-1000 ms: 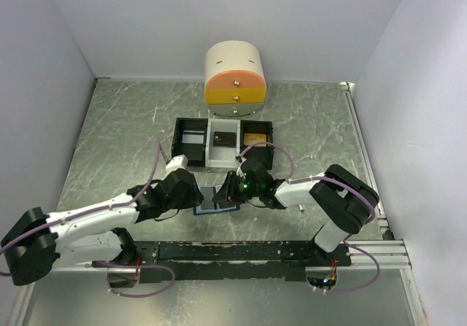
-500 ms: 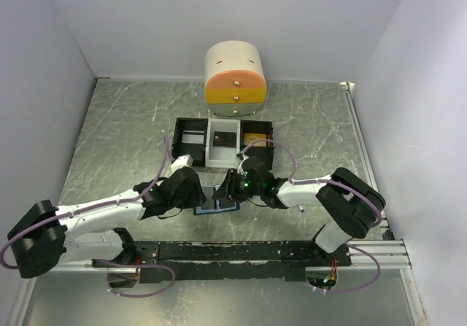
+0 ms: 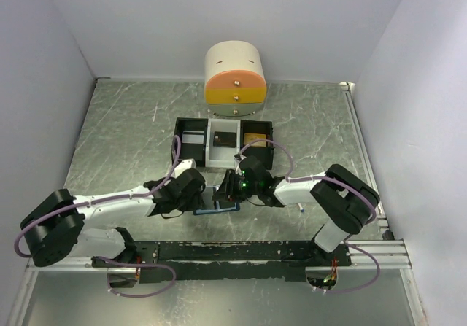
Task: Take the credit cards out of the card holder
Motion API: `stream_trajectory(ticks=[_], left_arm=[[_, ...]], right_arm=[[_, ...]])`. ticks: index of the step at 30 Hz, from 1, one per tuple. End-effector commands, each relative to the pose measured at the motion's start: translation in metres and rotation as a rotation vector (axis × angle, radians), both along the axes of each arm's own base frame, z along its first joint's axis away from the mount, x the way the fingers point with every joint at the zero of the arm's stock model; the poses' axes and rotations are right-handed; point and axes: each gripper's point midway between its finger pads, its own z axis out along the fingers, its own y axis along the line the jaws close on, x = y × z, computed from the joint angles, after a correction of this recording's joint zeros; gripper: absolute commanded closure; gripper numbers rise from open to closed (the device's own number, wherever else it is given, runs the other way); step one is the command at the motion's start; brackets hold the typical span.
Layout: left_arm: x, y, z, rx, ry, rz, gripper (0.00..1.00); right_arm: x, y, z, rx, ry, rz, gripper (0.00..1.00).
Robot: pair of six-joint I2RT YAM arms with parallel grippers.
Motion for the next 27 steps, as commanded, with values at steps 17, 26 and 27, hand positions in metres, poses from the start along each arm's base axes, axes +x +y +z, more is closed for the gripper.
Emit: stream_trajectory(ticks=[17, 26, 27], left_arm=[[-0.005, -0.001, -0.011, 0.044, 0.028, -0.029, 0.62], [-0.006, -0.004, -0.012, 0.049, 0.033, -0.043, 0.65], [-0.006, -0.005, -0.012, 0.048, 0.032, -0.044, 0.65]], right_arm=[[0.002, 0.001, -0.016, -0.016, 0.038, -0.023, 0.74], [-0.003, 0.005, -0.017, 0.037, 0.079, -0.03, 0.81], [-0.003, 0.005, -0.016, 0.043, 0.08, -0.032, 0.82]])
